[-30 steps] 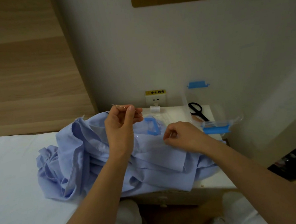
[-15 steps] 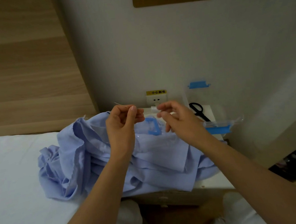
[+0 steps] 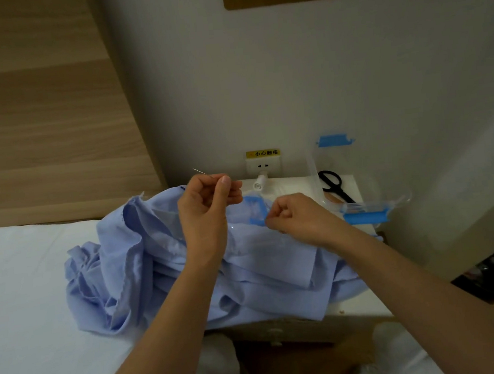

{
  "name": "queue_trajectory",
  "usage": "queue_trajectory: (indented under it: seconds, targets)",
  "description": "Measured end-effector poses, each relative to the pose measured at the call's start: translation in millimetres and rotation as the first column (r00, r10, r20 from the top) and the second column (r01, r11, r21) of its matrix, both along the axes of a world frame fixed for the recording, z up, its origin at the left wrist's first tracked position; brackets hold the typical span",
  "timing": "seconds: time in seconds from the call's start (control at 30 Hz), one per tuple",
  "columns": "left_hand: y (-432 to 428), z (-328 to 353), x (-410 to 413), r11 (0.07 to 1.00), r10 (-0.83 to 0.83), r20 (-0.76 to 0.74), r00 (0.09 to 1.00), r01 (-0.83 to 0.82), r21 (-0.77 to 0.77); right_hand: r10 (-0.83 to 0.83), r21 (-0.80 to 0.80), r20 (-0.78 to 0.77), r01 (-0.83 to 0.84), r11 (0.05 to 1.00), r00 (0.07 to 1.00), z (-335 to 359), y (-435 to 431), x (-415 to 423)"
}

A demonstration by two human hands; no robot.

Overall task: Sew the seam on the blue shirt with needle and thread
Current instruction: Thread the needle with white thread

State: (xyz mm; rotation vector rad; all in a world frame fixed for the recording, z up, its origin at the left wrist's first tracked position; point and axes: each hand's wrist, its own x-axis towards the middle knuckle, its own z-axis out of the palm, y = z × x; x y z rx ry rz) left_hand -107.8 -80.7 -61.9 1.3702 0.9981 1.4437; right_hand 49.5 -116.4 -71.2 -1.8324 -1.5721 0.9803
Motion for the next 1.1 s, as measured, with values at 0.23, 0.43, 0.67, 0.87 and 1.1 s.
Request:
queue_trajectory:
  seconds: [0.23, 0.43, 0.67, 0.87, 1.1]
  targets:
    - [0.3, 1.5, -1.6, 1.0, 0.023, 0.017, 1.0, -0.023, 0.009, 0.132, -0.185, 0.374, -0.066, 0.98, 0.918, -13.5, -0.3, 7.6]
    - [-1.9, 3.1, 0.4, 1.0, -0.004, 0.016, 1.0, 0.004, 0.024, -0.087, 0.182, 0.303, 0.032, 0.983, 0.949, 2.5, -1.5, 4.6]
    - [-3.3, 0.6, 0.2, 0.999, -0.03, -0.034, 0.999, 0.031, 0.041, -0.015, 0.112, -0.442, 0.072, 0.991, 0.897, 19.4, -0.5, -17.8]
    - [-3.6, 1.0, 0.8, 0.998, -0.045, -0.034, 0.998, 0.046, 0.033, -0.004, 0.171, -0.38, 0.074, 0.983, 0.925, 12.4, 2.8, -16.1]
    - [-1.6, 0.8, 0.9, 0.999, 0.007, -0.01, 1.0, -0.007, 0.033, 0.031, -0.035, -0.118, -0.035, 0.999, 0.993, 7.4, 1.4, -7.7]
